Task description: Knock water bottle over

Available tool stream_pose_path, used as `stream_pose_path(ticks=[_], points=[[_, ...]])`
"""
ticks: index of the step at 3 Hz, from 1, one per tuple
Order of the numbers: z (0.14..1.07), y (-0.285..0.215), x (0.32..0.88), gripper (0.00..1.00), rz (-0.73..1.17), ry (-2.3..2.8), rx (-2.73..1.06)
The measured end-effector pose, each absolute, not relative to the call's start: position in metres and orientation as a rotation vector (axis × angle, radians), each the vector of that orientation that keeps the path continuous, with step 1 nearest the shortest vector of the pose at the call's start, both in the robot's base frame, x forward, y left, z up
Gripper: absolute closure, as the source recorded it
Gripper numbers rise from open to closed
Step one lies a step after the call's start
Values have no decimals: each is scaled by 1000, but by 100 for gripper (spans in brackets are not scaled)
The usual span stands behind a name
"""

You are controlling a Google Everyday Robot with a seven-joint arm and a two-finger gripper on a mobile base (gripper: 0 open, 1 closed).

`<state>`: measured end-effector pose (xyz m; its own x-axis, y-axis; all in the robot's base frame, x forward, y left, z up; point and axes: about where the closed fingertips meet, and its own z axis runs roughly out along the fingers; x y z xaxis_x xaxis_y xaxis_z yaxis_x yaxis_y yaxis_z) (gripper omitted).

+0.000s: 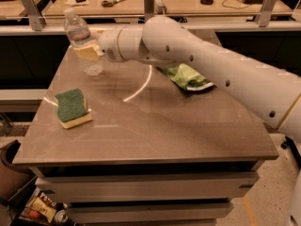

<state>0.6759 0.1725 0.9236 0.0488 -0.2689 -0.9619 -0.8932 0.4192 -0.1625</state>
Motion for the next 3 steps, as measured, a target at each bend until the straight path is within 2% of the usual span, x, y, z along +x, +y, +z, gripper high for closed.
stream_pose_path(ticks=[3], points=[[958,141,678,100,306,1769,-1346]])
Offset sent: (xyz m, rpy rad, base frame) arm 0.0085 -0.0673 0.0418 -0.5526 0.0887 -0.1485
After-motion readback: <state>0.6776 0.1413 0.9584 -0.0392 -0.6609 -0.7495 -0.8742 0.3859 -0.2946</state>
